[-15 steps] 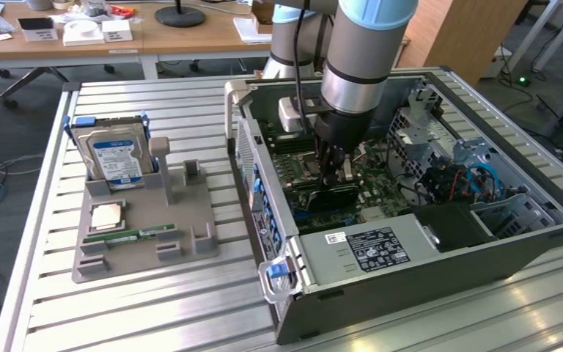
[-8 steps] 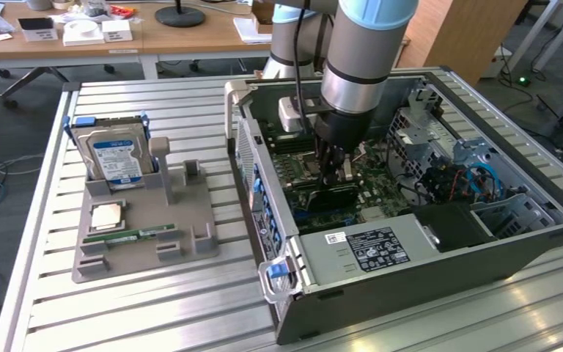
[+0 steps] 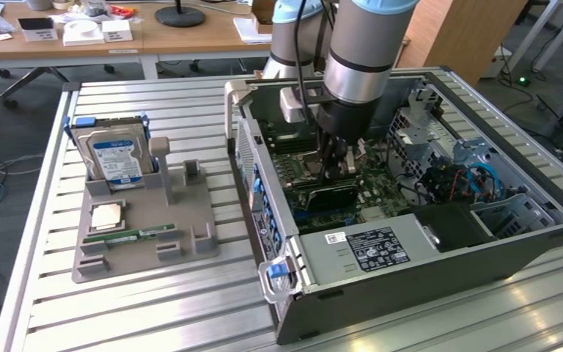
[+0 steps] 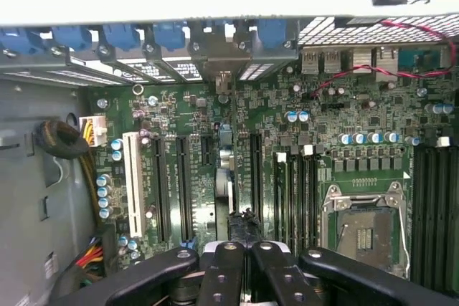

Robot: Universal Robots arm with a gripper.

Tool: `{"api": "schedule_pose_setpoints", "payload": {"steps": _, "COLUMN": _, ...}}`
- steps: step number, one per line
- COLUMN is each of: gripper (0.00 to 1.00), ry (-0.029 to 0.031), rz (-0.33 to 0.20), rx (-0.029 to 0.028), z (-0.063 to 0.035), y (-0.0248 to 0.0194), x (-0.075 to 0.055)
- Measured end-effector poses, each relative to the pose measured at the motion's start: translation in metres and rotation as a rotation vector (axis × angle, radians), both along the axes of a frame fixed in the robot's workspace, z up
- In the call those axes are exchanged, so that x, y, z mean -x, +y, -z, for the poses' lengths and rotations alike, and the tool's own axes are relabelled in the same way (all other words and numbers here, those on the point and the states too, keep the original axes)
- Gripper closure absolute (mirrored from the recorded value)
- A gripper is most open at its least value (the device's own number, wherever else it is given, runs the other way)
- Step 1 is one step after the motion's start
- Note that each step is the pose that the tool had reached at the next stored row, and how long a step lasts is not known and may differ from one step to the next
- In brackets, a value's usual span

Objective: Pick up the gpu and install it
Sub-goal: 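Press down on the gpu until it lock into place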

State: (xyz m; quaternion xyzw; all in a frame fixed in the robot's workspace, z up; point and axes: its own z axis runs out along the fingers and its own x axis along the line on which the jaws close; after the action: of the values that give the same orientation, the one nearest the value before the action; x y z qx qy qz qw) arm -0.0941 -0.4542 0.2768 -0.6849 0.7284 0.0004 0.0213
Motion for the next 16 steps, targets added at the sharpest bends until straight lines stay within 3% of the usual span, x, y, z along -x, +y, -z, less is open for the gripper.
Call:
{"api": "schedule_pose_setpoints", "payload": {"steps": 6, "gripper": 0.89, "ry": 0.0, "rz": 0.0, "rx": 0.0001, "z": -0.0051, "y": 0.0, "x": 0.0}}
{"api": "schedule_pose_setpoints", "payload": {"steps": 16, "gripper": 0.89, "ry": -0.0013, "rz": 0.0, "rx": 0.0, "z": -0.0036, "y": -0.0001, "x": -0.0001}}
